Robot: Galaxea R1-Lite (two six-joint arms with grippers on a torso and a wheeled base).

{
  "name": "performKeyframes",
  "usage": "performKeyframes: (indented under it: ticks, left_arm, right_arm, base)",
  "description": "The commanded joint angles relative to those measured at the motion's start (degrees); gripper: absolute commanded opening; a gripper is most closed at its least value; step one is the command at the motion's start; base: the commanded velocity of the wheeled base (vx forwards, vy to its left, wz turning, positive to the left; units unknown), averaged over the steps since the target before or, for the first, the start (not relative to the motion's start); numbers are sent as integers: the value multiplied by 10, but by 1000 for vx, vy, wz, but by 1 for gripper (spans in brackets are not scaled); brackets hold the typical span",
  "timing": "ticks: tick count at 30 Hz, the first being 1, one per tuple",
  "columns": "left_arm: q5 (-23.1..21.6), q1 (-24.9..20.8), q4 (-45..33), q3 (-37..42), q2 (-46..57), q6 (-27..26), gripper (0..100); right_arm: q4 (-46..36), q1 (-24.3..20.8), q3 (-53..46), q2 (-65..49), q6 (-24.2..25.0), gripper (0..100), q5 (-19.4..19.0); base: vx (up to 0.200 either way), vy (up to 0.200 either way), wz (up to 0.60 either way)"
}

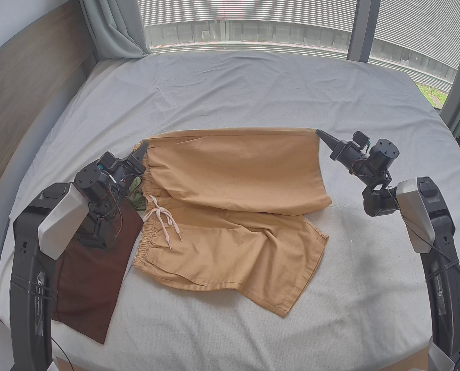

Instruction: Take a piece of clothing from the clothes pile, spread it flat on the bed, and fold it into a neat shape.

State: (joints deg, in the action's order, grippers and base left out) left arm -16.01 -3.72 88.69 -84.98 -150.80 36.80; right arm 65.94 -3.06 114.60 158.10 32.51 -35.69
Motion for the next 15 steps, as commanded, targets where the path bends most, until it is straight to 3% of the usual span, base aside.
performKeyframes:
  ticks: [1, 5, 12, 14, 15]
  left_arm:
    - [-1, -2, 0, 0, 1, 14, 100]
    - [2, -6, -1, 10, 8, 41, 100]
    - [1, -9, -2, 56, 24, 41, 100]
    - [-3, -9, -1, 79, 32, 41, 100]
    - [-6, -9, 2, 112, 51, 40, 100]
  right_arm:
    - [-8, -1, 0, 1, 0, 100, 4]
    - [-9, 1, 0, 4, 0, 100, 7]
    - [12, 1, 0, -23, -2, 100, 7]
    - [28, -1, -35, -43, -2, 100, 7]
    - [45, -4, -98, -74, -3, 100, 7]
  base:
    - [0, 0, 0]
    - [0, 0, 0]
    - [0, 0, 0]
    - [0, 0, 0]
    - [0, 0, 0]
